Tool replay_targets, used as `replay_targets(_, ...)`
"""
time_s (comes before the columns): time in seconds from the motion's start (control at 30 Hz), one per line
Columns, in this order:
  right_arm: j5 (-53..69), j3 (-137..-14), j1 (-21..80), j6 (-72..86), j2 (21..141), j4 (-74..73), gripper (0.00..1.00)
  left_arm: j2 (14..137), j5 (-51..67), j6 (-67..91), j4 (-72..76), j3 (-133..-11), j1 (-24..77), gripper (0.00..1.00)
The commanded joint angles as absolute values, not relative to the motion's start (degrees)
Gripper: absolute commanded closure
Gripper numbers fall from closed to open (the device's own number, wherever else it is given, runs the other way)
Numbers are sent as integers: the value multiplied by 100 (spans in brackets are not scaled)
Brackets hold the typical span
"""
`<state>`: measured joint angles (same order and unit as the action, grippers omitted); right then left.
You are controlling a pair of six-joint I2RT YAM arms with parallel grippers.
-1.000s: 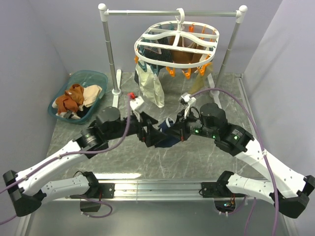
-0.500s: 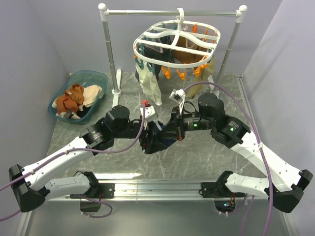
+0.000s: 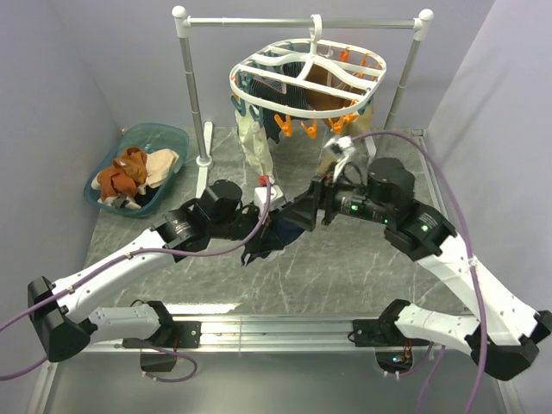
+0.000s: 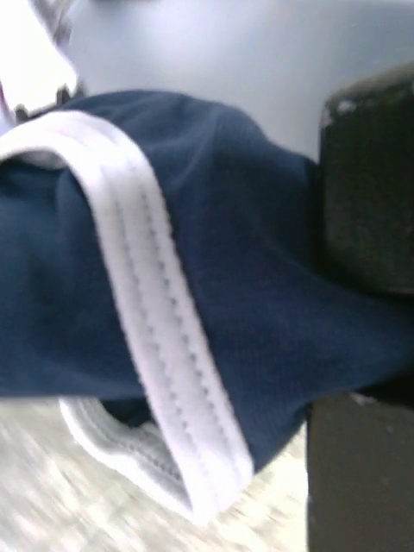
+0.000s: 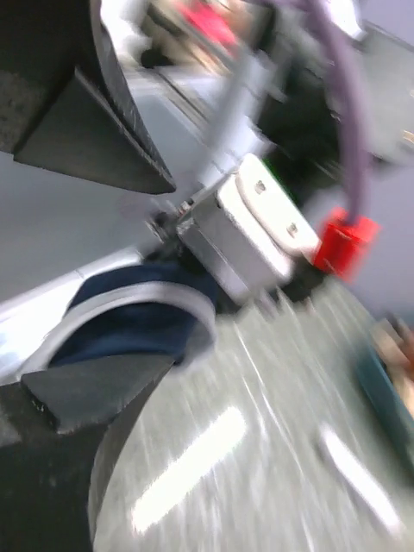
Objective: Remove the underwear clipped to the hanger
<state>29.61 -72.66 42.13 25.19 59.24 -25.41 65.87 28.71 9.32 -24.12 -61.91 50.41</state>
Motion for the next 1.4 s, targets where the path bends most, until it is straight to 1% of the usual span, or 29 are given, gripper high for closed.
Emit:
replay_targets(0.0,840,-7480,4114,2689,5293,-2434,17,6469,1245,1238,-3004,-6249,4905,100)
replay_targets(0.03,104,-7401,4061,2742,5152,-2408,15,6417,317,1439,-3102,-6232,4817,100)
replay_targets(0.07,10,-7200,4017,2760,5011,-2295,13,6399,21,1546,-3190,-6231,4686,100)
replay_targets(0.1,-148,-7111,3903,2760,4810,-2268,13,6355,-261,1643,-3286,-6223,4337,100)
replay_targets(0.13,-132,-7084,3850,2751,4764,-2276,13,6346,-916,1852,-3479,-6257,4116,100)
replay_targets(0.17,-106,-7119,3824,2707,4772,-2337,13,6320,-1193,1968,-3594,-6293,3870,100)
replay_targets(0.2,-88,-7163,3815,2681,4842,-2521,13,6319,-1378,2047,-3656,-6380,3267,100)
replay_targets(0.23,-44,-7207,3814,2663,4904,-2601,13,6285,-1415,2074,-3682,-6424,2904,100)
replay_targets(0.27,-18,-7251,3823,2663,4983,-2697,13,6275,-1337,2066,-3639,-6538,2100,100)
replay_targets(0.4,245,-7154,3823,2637,5071,-2611,12,6503,-949,1881,-3209,-7029,514,100)
replay_targets(0.47,333,-7110,3823,2558,5167,-2593,12,6872,-1063,1758,-2728,-7311,108,100)
replay_targets(0.57,422,-7102,3814,2400,5387,-2619,11,7495,-985,1653,-1823,-7566,-236,100)
replay_targets(0.6,465,-7093,3814,2365,5440,-2628,11,7697,-819,1644,-1698,-7698,-420,100)
replay_targets(0.63,457,-7075,3814,2329,5475,-2637,11,8178,-765,1626,-1592,-7856,-509,99)
replay_targets(0.7,457,-7023,3814,2312,5589,-2602,11,8699,-703,1661,-1564,-8444,-728,100)
replay_targets(0.73,396,-6996,3823,2312,5616,-2610,9,9206,-538,1696,-1608,-8655,-808,100)
replay_targets(0.8,334,-6979,3823,2312,5678,-2610,7,9692,-588,1757,-1835,-9262,-975,62)
replay_targets(0.83,264,-6961,3815,2312,5669,-2610,5,10112,-954,1854,-2159,-9446,-1019,54)
replay_targets(0.9,211,-6952,3823,2312,5634,-2601,5,10318,-1203,1933,-2346,-9686,-1177,47)
replay_targets(0.93,176,-6935,3823,2303,5616,-2593,4,10310,-1195,1942,-2181,-9633,-1213,40)
replay_targets(0.97,141,-6917,3832,2303,5573,-2601,4,10275,-1082,1934,-2067,-9450,-1256,11)
replay_targets(1.0,123,-6908,3823,2294,5555,-2602,3,10240,-994,1942,-2013,-9413,-1318,1)
replay_targets(1.07,167,-6926,3823,2233,5563,-2645,1,10213,-714,2021,-2100,-9413,-1336,0)
replay_targets(1.17,211,-7049,3815,2145,5625,-2681,0,9863,-318,2127,-2048,-9177,-1292,1)
replay_targets(1.3,246,-7224,3902,1925,5809,-2654,0,8828,-44,2188,-1986,-8798,-1020,0)
replay_targets(1.37,264,-7496,4094,1732,6097,-2707,0,8501,262,2285,-2004,-8641,-906,1)
